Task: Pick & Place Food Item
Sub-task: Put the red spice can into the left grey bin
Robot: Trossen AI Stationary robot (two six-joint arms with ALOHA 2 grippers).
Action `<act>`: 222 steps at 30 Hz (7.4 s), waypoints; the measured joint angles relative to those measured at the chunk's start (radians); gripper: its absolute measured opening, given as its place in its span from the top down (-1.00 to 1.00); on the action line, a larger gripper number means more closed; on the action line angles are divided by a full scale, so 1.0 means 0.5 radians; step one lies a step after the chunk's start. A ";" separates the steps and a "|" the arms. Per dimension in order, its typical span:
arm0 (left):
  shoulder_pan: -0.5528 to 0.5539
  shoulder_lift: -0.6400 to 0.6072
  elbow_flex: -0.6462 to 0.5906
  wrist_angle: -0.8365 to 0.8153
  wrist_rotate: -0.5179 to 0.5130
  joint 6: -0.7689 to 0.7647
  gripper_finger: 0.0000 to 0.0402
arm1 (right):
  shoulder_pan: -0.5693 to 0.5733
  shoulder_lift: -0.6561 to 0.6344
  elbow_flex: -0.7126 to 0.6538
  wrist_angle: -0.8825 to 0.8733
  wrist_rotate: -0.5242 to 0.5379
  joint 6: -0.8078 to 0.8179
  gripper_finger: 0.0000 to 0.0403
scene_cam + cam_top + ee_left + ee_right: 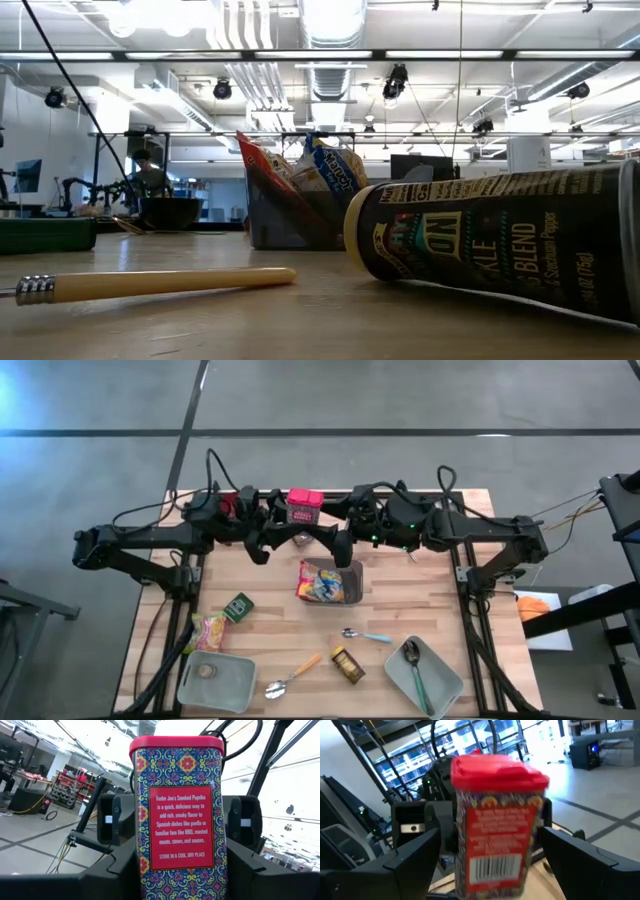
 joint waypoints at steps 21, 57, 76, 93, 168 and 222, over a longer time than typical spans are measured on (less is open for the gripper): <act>-0.002 0.001 0.000 0.031 0.103 0.016 0.02 | 0.011 0.017 0.000 0.140 -0.061 -0.190 0.11; 0.014 -0.223 0.108 -1.304 0.350 -0.008 -0.67 | 0.011 -0.009 0.000 -0.745 -0.637 -0.059 0.11; 0.004 -0.090 0.319 -1.867 0.586 0.160 -0.98 | 0.010 0.258 -0.001 -0.774 -0.910 0.059 0.11; 0.000 0.146 0.317 -1.906 0.878 0.162 -0.98 | 0.007 0.285 0.000 -0.767 -0.967 0.058 0.11; -1.511 -0.345 0.298 -3.278 -0.362 -1.099 0.02 | -0.055 0.286 -0.031 -0.887 -0.840 0.260 -0.35; -2.215 0.561 -0.169 -2.508 -0.687 -0.765 0.02 | 0.234 0.249 -0.318 -0.855 -0.858 0.509 -0.36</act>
